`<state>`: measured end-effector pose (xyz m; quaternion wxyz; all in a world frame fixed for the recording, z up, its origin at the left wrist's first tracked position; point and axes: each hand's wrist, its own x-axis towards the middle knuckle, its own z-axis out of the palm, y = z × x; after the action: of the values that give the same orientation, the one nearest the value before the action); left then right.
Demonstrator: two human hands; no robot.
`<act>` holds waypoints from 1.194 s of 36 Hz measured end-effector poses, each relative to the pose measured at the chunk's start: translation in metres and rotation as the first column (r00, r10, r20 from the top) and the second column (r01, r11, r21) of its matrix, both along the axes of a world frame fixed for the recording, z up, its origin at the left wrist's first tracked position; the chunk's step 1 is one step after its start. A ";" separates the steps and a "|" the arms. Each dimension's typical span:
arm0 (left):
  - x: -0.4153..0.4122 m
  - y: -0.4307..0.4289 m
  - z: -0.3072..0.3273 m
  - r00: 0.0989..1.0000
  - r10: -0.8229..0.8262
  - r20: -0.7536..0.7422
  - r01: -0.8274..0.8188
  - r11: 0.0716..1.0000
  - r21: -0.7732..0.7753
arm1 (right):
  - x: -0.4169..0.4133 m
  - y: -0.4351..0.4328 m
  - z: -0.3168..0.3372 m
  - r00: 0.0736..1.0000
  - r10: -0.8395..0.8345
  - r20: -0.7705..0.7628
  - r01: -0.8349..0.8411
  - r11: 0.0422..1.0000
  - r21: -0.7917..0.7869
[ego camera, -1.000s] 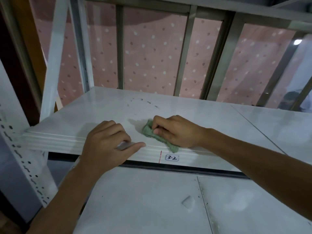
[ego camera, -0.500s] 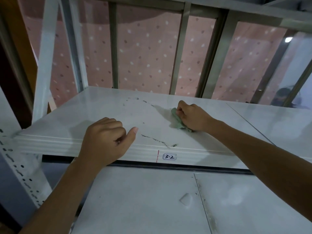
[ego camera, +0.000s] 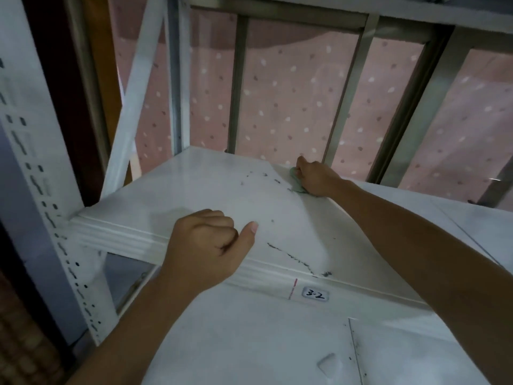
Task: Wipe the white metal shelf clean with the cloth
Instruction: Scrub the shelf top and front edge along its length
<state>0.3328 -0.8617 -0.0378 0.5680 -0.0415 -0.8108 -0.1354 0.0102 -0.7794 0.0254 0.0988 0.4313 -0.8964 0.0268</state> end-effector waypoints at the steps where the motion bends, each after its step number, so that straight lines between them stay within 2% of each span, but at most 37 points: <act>1: -0.001 0.001 0.001 1.000 0.005 -0.005 -0.005 1.000 -0.011 | 0.000 -0.006 0.000 1.000 0.016 0.002 -0.016 1.000 0.005; 17: -0.004 -0.002 -0.006 0.999 0.035 0.006 -0.035 0.995 0.090 | 0.009 -0.078 0.005 0.938 0.331 0.099 -0.338 0.940 0.054; 29: -0.001 -0.002 -0.006 0.998 0.062 0.026 -0.065 0.992 0.108 | 0.044 -0.072 0.000 0.718 0.691 0.079 -0.690 0.722 -0.042; 36: -0.001 -0.001 -0.007 0.998 0.064 -0.003 -0.063 0.992 0.106 | 0.096 -0.035 0.001 0.601 0.789 0.127 -0.794 0.607 -0.020; 38: 0.000 -0.001 -0.008 0.999 0.043 -0.011 -0.040 0.984 0.175 | 0.110 -0.023 0.001 0.568 0.815 0.112 -0.820 0.573 -0.012; 40: 0.003 0.002 -0.007 0.998 -0.034 -0.044 0.047 0.940 0.337 | 0.122 -0.012 0.000 0.534 0.840 0.094 -0.843 0.537 -0.007; 43: 0.008 0.005 0.001 0.971 -0.149 -0.186 0.235 0.728 0.644 | 0.135 0.002 0.000 0.493 0.868 0.060 -0.870 0.494 0.002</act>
<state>0.3411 -0.8566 -0.0364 0.5768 0.0704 -0.6653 -0.4687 0.1455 -0.7779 0.0251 0.0419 0.8243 -0.5603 0.0693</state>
